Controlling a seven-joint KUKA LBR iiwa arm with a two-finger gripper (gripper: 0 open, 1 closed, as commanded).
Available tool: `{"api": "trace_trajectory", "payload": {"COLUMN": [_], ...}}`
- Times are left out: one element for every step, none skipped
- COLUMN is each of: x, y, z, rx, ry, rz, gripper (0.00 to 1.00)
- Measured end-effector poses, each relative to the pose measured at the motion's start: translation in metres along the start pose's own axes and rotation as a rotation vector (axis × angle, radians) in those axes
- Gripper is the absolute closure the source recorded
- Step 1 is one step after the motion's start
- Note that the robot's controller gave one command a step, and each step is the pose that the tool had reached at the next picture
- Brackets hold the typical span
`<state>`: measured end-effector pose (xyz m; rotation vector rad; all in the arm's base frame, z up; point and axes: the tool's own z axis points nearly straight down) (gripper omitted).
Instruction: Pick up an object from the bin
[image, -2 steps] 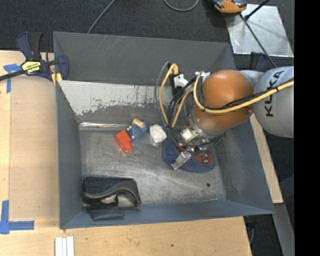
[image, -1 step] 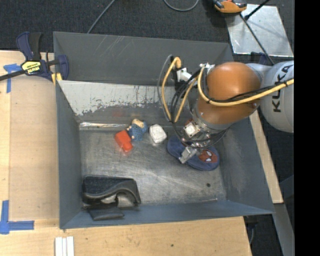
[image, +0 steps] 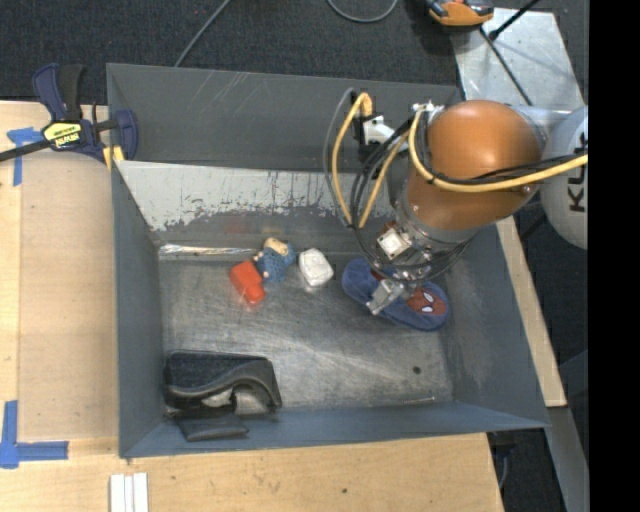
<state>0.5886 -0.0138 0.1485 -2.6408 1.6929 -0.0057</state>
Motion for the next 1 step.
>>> {"api": "trace_trajectory", "payload": {"x": [0.0001], "y": [-0.0008], "z": [-0.01], "rx": [-0.002], "ry": [-0.002], "rz": [0.003], "gripper": [1.0]}}
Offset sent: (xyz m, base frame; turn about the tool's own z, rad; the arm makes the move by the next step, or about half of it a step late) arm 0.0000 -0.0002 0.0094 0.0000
